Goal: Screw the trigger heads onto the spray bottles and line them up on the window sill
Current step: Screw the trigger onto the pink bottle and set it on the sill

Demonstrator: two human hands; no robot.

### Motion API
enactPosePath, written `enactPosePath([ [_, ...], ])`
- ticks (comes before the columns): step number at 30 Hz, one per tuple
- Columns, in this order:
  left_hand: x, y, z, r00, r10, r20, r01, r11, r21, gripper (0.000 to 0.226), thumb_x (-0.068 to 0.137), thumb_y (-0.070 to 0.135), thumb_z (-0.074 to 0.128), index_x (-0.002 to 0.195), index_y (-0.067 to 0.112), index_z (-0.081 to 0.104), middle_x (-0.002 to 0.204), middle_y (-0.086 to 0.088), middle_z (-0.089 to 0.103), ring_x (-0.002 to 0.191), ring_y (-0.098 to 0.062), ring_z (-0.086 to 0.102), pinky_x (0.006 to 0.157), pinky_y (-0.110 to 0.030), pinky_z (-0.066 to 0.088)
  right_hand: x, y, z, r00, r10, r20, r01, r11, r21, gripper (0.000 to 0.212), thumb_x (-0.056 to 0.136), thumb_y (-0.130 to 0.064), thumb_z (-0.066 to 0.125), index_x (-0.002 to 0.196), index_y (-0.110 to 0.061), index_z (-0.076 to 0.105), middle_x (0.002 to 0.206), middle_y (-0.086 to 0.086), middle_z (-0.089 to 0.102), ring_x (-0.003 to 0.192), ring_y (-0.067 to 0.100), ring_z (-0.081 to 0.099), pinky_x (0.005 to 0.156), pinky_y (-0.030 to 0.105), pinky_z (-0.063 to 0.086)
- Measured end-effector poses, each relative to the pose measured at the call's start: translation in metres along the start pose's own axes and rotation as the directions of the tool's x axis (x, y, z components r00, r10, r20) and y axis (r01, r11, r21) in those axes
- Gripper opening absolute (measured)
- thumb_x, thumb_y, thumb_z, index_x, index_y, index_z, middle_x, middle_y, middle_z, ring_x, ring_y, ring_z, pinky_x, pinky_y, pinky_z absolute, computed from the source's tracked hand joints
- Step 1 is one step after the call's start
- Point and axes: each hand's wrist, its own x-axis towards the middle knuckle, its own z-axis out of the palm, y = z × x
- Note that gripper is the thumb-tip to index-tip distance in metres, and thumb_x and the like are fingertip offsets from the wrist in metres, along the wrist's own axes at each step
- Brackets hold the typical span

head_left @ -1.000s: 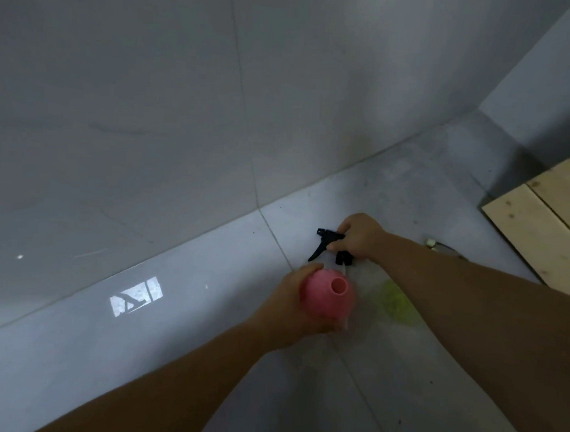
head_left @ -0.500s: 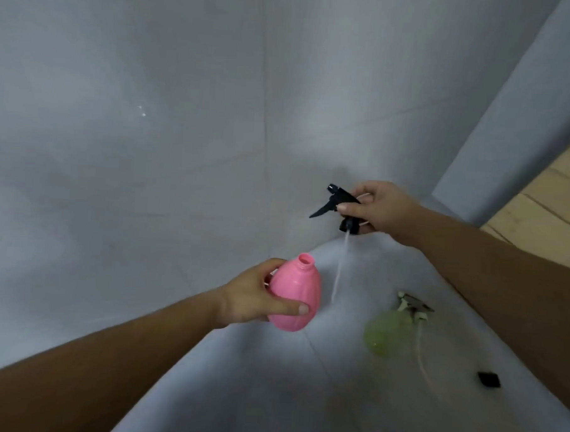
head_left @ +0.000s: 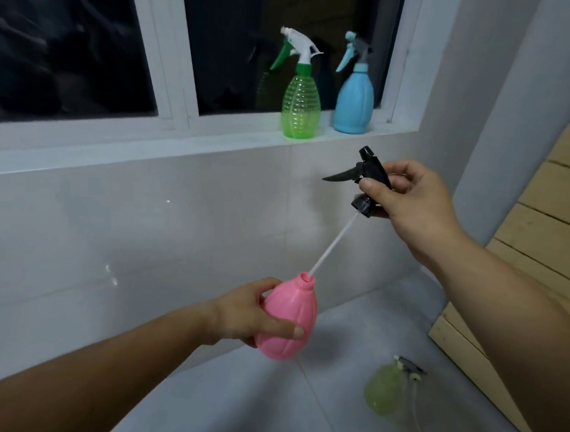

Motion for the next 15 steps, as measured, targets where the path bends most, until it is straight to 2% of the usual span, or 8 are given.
enactPosePath([
  [4, -0.017, 0.009, 0.003, 1.000, -0.001, 0.019, 0.001, 1.000, -0.013, 0.075, 0.075, 0.027, 0.093, 0.139, 0.035, 0.054, 0.122, -0.001, 0.064, 0.110, -0.024, 0.069, 0.086, -0.046, 0.067, -0.016, -0.002, 0.009, 0.998, -0.023, 0.052, 0.023, 1.000, -0.005, 0.025, 0.080, -0.006, 0.076, 0.092, -0.019, 0.059, 0.091, 0.015, 0.073, 0.083, 0.036, 0.074, 0.075, 0.045, 0.061],
  [7, -0.023, 0.013, 0.004, 0.999, 0.005, 0.031, -0.004, 0.999, -0.043, 0.067, 0.079, 0.031, 0.090, 0.136, 0.036, 0.055, 0.124, -0.002, 0.066, 0.110, -0.025, 0.071, 0.084, -0.044, 0.067, -0.028, 0.007, 0.018, 0.990, -0.019, 0.138, 0.024, 0.999, -0.031, 0.028, 0.079, -0.001, 0.075, 0.087, -0.021, 0.057, 0.080, 0.009, 0.070, 0.072, 0.026, 0.072, 0.074, 0.042, 0.059],
  [9, -0.024, 0.015, 0.004, 0.999, 0.018, 0.029, -0.016, 0.998, -0.062, 0.061, 0.080, 0.035, 0.089, 0.133, 0.036, 0.058, 0.124, -0.002, 0.070, 0.109, -0.024, 0.073, 0.079, -0.040, 0.067, -0.036, 0.018, 0.023, 0.977, 0.007, 0.212, 0.004, 0.999, -0.051, 0.030, 0.079, 0.001, 0.074, 0.087, -0.021, 0.057, 0.080, 0.015, 0.070, 0.070, 0.025, 0.071, 0.073, 0.044, 0.059],
  [12, -0.023, 0.015, 0.005, 0.999, 0.035, 0.020, -0.034, 0.997, -0.073, 0.057, 0.082, 0.036, 0.087, 0.131, 0.036, 0.059, 0.121, 0.000, 0.072, 0.104, -0.020, 0.074, 0.074, -0.034, 0.065, -0.043, 0.033, 0.027, 0.947, 0.065, 0.315, -0.046, 0.997, -0.067, 0.026, 0.081, -0.003, 0.074, 0.093, -0.018, 0.057, 0.090, 0.022, 0.074, 0.082, 0.037, 0.074, 0.079, 0.049, 0.060],
  [15, -0.017, 0.013, 0.005, 0.999, 0.044, -0.003, -0.044, 0.996, -0.075, 0.058, 0.078, 0.041, 0.089, 0.128, 0.039, 0.061, 0.121, 0.001, 0.072, 0.105, -0.019, 0.074, 0.078, -0.038, 0.065, -0.044, 0.041, 0.026, 0.924, 0.095, 0.371, -0.074, 0.995, -0.070, 0.025, 0.084, -0.006, 0.072, 0.102, -0.014, 0.057, 0.095, 0.015, 0.077, 0.092, 0.033, 0.074, 0.086, 0.044, 0.059],
])
